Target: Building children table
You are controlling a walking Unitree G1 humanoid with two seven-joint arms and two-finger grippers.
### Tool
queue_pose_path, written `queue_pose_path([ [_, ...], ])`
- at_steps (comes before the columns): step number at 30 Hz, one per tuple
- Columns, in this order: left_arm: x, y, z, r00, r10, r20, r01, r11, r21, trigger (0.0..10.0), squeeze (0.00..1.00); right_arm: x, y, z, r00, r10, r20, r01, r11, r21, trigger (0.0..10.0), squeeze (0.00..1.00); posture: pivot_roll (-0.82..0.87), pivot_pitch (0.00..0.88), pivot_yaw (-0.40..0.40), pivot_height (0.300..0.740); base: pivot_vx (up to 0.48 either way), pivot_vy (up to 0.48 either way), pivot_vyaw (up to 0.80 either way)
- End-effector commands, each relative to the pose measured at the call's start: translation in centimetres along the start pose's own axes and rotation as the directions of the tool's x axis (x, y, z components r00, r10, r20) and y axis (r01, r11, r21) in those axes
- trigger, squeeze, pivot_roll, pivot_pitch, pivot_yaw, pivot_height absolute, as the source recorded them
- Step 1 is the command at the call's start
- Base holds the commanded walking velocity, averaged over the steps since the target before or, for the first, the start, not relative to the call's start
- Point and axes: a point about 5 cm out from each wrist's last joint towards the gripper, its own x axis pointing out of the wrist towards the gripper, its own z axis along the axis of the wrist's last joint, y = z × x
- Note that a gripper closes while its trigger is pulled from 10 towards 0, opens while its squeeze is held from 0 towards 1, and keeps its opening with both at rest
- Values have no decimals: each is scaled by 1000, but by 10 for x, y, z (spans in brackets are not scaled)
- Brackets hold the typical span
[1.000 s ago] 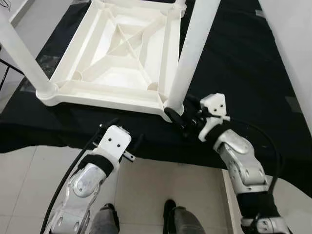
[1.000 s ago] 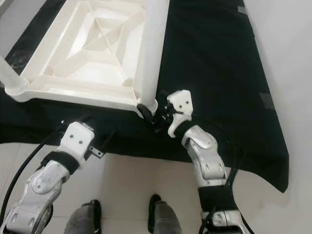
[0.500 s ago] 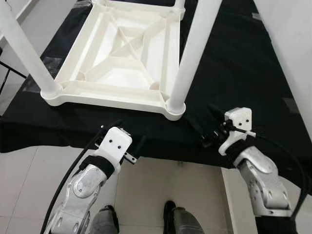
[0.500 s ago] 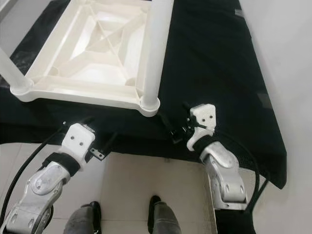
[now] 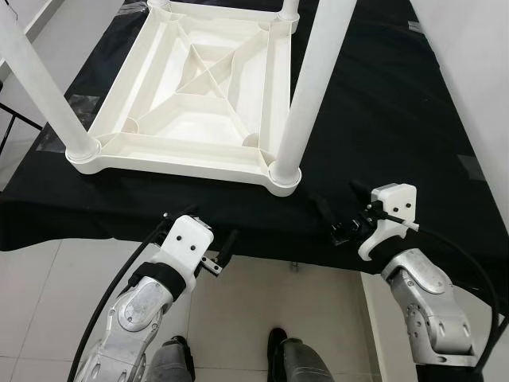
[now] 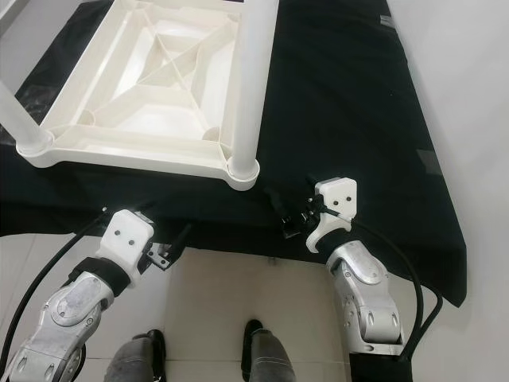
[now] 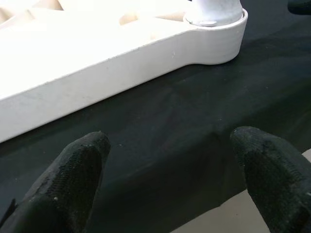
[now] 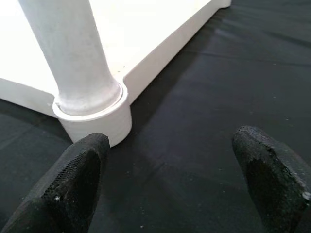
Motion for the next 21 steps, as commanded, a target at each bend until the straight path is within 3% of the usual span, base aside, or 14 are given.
queue_pose_path([
  [1, -1, 0, -7, 999, -10, -38, 10, 1000, -11, 10000, 0, -5, -4, -3, 1000, -24, -12, 24, 1000, 6, 10000, 0, 21, 241, -77, 740, 0, 480, 0],
  [5, 1, -1, -7, 999, -19, -30, 19, 1000, 2, 10000, 0, -7, -5, -8, 997, -49, -58, 49, 999, -2, 10000, 0, 20, 236, -73, 740, 0, 480, 0],
  [7, 1, 0, -6, 1000, -17, -22, 16, 1000, -8, 10000, 0, -8, -4, -9, 996, -51, -73, 51, 999, 7, 10000, 0, 21, 231, -71, 740, 0, 480, -800],
  [12, 3, 0, -6, 1000, -22, -11, 22, 1000, 13, 10000, 0, -5, 2, -13, 997, -42, -72, 44, 999, 25, 10000, 0, 32, 223, -67, 740, 0, 0, -800],
  [21, 3, 2, -5, 1000, -14, -1, 14, 1000, 27, 10000, 0, -2, -2, -12, 996, -54, -72, 55, 998, 12, 10000, 0, 37, 219, -73, 740, 0, 0, -800],
])
